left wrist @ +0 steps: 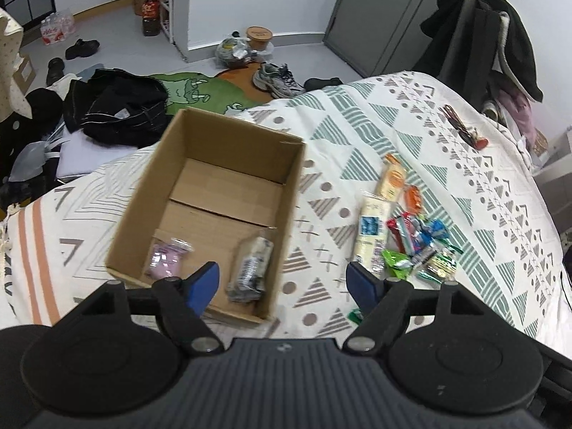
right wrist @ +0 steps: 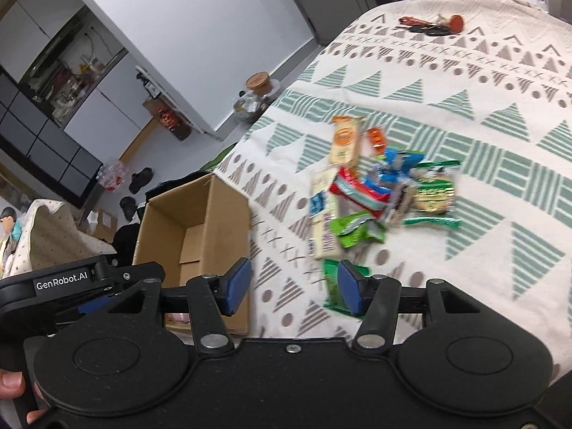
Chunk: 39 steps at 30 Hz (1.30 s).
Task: Organize snacks
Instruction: 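Grasp green snack pack with left tool while right tool grasps green-wrapped snack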
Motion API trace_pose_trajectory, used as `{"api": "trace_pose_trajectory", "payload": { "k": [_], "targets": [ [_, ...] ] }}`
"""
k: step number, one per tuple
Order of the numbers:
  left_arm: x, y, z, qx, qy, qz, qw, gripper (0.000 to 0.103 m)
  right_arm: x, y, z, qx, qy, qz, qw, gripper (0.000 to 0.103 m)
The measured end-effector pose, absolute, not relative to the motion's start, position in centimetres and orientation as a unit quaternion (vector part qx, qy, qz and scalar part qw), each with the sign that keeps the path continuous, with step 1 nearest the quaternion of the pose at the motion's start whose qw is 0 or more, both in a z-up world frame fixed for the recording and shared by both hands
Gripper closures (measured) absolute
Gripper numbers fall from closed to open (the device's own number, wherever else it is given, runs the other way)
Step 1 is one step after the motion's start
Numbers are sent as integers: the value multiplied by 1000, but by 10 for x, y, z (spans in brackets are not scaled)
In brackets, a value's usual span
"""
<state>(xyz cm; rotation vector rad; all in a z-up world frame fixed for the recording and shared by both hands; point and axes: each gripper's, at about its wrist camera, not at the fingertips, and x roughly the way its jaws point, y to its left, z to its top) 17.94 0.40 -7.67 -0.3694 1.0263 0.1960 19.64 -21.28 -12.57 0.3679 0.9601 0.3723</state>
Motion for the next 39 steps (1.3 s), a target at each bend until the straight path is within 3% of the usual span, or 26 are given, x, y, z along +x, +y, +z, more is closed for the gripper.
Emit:
{"api": "trace_pose_trajectory", "payload": {
  "k": [15, 30, 39],
  "targets": [
    [188, -56, -103, -179, 512, 59, 838, 26, 197, -278, -148, 196, 463, 145, 853, 49],
    [211, -105, -168, -131, 555, 38, 821, 27, 209, -308, -183, 239, 462, 118, 845, 49],
    [231, -121, -200, -121, 564, 41, 816, 30, 224, -321, -202, 274, 469, 95, 834, 43]
  ]
}}
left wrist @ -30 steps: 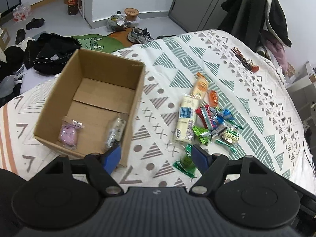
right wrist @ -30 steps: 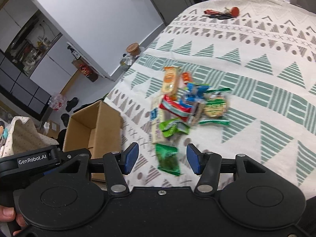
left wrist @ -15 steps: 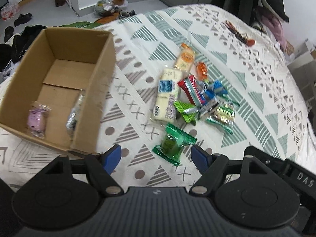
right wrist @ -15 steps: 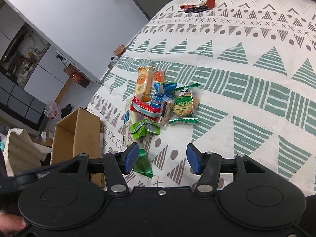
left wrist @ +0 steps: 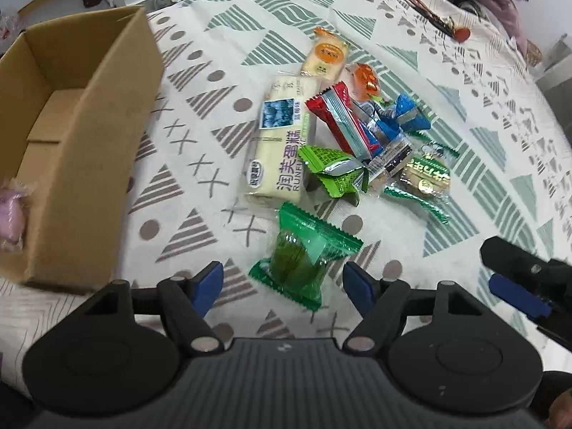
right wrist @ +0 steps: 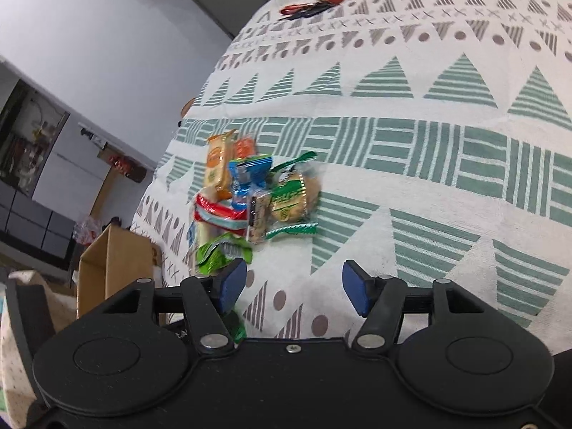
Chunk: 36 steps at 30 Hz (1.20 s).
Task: Organize snacks
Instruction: 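Grasp green snack pack with left tool while right tool grasps green-wrapped snack, then carry both green snacks into the cardboard box and release them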
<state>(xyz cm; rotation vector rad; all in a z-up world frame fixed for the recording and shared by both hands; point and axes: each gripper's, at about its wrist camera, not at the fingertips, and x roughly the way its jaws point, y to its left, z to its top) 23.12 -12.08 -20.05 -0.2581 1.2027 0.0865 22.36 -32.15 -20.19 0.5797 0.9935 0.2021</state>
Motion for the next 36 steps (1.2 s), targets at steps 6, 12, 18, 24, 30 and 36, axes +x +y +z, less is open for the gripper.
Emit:
{"api": "trace_pose_trajectory", "payload": {
  "k": [6, 12, 18, 24, 30, 36],
  "targets": [
    [241, -122, -215, -124, 564, 43, 815, 63, 242, -322, -220, 298, 471, 91, 826, 43],
    [246, -118, -205, -114, 562, 44, 818, 75, 259, -320, -233, 316, 464, 92, 822, 43],
    [248, -108, -195, -116, 564, 53, 816, 75, 274, -316, -244, 324, 455, 94, 824, 43],
    [254, -99, -187, -115, 562, 64, 817, 75, 285, -320, -250, 346, 437, 90, 825, 43],
    [262, -92, -181, -109, 553, 76, 823, 75, 295, -321, -253, 352, 423, 85, 831, 45],
    [263, -85, -172, -112, 545, 81, 827, 75, 306, -322, -255, 359, 417, 82, 831, 48]
  ]
}}
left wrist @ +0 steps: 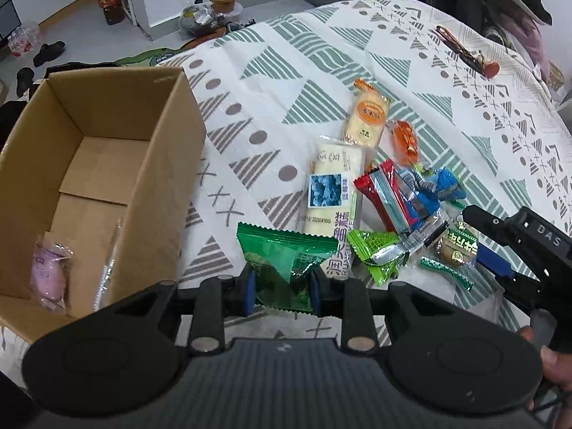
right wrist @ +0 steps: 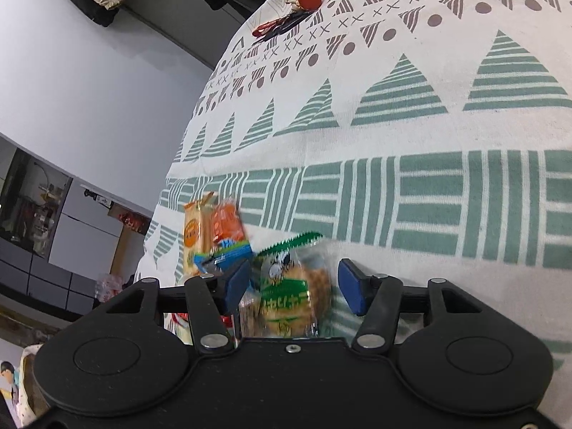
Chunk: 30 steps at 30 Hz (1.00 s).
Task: Organize snacks
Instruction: 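Carry both green snacks into the cardboard box and release them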
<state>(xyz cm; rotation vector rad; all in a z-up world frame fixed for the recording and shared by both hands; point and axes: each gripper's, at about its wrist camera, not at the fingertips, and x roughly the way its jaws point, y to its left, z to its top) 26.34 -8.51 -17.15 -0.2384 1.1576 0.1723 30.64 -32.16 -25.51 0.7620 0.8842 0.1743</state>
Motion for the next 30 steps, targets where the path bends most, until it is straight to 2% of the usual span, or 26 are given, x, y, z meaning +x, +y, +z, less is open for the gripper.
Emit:
{"api": "trace_pose_trajectory", "payload": {
  "k": [3, 5, 6, 8, 19, 30],
  "targets": [
    [261, -83, -166, -115, 542, 82, 828, 75, 312, -323, -256, 363, 415, 80, 830, 51],
    [259, -81, -164, -117, 540, 82, 830, 75, 314, -323, -257, 360, 417, 76, 831, 59],
    [257, -79, -162, -120, 539, 83, 830, 75, 314, -322, -257, 352, 420, 71, 833, 72],
    [256, -77, -159, -124, 535, 85, 831, 75, 311, -325, -259, 356, 427, 73, 828, 80],
    [241, -65, -134, -150, 505, 88, 845, 75, 273, -325, -221, 336, 419, 99, 838, 92],
    [215, -45, -108, -174, 467, 86, 862, 75, 241, -308, -173, 326, 393, 132, 850, 94]
  ]
}}
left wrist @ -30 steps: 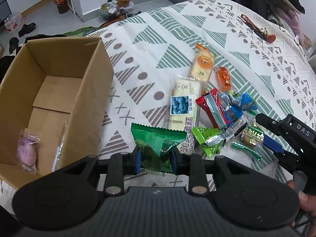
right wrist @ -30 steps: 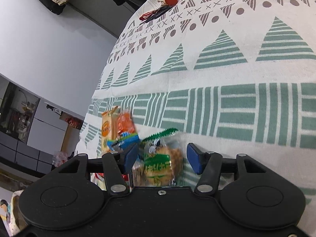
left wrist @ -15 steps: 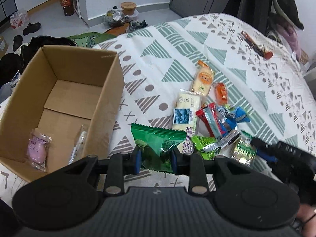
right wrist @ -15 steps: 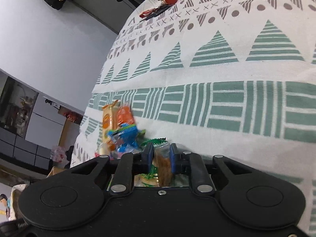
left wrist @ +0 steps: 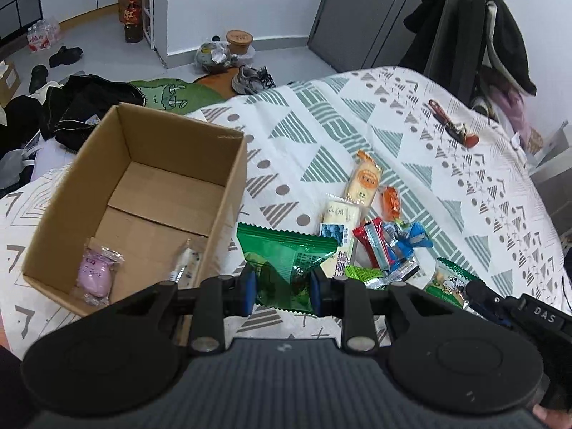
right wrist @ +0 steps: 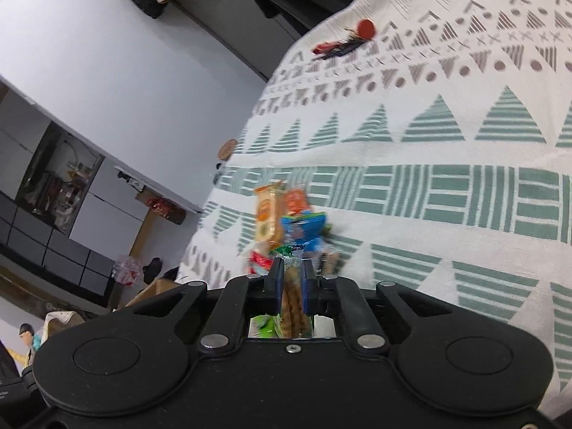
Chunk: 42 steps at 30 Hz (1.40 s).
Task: Organize snacks
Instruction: 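Carry both green snacks into the cardboard box and release them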
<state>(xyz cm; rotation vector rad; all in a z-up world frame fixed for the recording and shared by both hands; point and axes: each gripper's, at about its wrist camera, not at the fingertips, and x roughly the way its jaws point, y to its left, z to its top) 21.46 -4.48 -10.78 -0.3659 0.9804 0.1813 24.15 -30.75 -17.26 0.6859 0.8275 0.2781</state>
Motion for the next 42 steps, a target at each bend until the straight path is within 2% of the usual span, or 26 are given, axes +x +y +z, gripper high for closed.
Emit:
{"api": "trace_pose_trajectory", "payload": {
  "k": [22, 42],
  "targets": [
    [180, 8, -74, -201, 425, 80, 879, 75, 222, -222, -116, 270, 376, 187, 866, 94],
    [173, 88, -84, -243, 422, 123, 865, 74, 227, -133, -100, 239, 381, 242, 860, 94]
  ]
}}
